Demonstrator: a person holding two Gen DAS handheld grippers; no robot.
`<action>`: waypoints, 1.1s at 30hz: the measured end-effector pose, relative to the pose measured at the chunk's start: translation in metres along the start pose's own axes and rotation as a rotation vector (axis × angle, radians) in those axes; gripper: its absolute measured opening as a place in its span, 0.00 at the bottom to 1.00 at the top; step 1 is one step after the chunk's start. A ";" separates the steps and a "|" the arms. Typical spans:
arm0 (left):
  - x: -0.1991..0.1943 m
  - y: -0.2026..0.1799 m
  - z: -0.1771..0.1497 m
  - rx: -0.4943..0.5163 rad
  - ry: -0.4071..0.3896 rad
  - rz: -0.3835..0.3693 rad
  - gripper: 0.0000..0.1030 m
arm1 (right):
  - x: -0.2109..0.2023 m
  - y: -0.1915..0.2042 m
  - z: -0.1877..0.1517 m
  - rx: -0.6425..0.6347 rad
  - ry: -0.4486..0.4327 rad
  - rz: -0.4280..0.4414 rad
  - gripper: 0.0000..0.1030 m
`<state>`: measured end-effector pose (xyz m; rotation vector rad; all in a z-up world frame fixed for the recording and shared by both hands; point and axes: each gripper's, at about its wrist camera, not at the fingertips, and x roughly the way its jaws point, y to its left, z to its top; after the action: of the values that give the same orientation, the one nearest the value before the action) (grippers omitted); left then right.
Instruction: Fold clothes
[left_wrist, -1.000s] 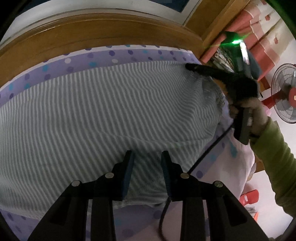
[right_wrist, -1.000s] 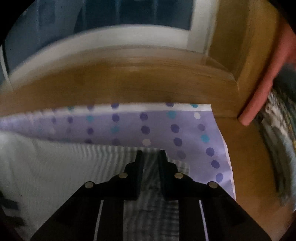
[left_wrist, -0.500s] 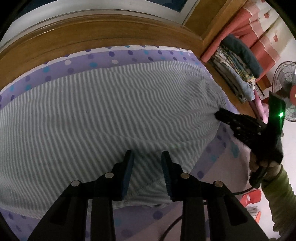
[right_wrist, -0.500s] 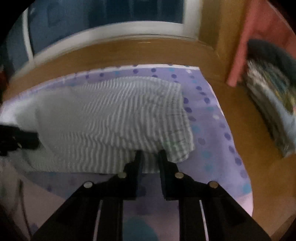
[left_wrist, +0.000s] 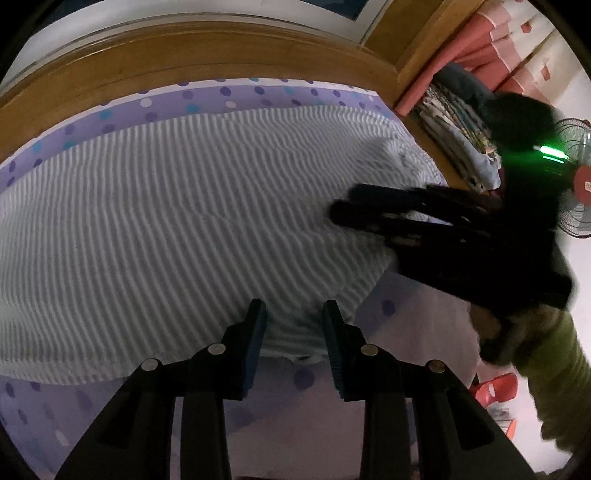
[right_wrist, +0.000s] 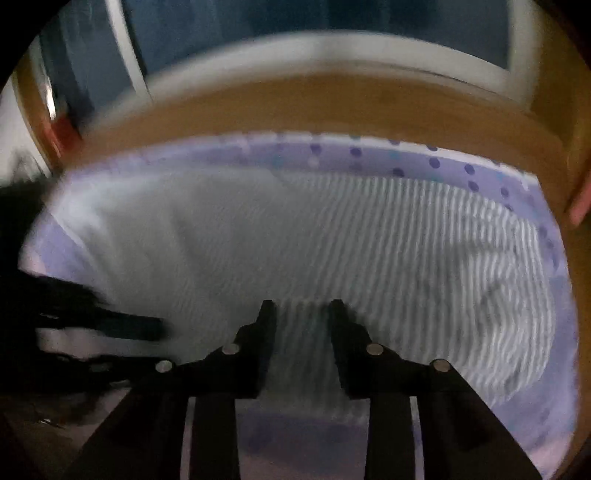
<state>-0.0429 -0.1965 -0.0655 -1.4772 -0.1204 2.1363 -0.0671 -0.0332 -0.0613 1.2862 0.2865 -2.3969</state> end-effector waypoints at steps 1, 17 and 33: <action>-0.001 0.000 -0.001 -0.005 -0.005 -0.001 0.31 | -0.001 -0.004 0.001 -0.009 -0.023 -0.025 0.25; -0.007 0.002 -0.008 -0.008 -0.010 -0.014 0.31 | -0.047 -0.057 -0.039 0.231 -0.068 -0.176 0.29; -0.071 0.072 -0.066 -0.144 -0.037 0.024 0.31 | -0.105 0.023 -0.044 0.215 -0.134 -0.184 0.54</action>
<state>0.0076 -0.3058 -0.0585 -1.5262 -0.2765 2.2148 0.0276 -0.0115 0.0018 1.2276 0.1137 -2.7185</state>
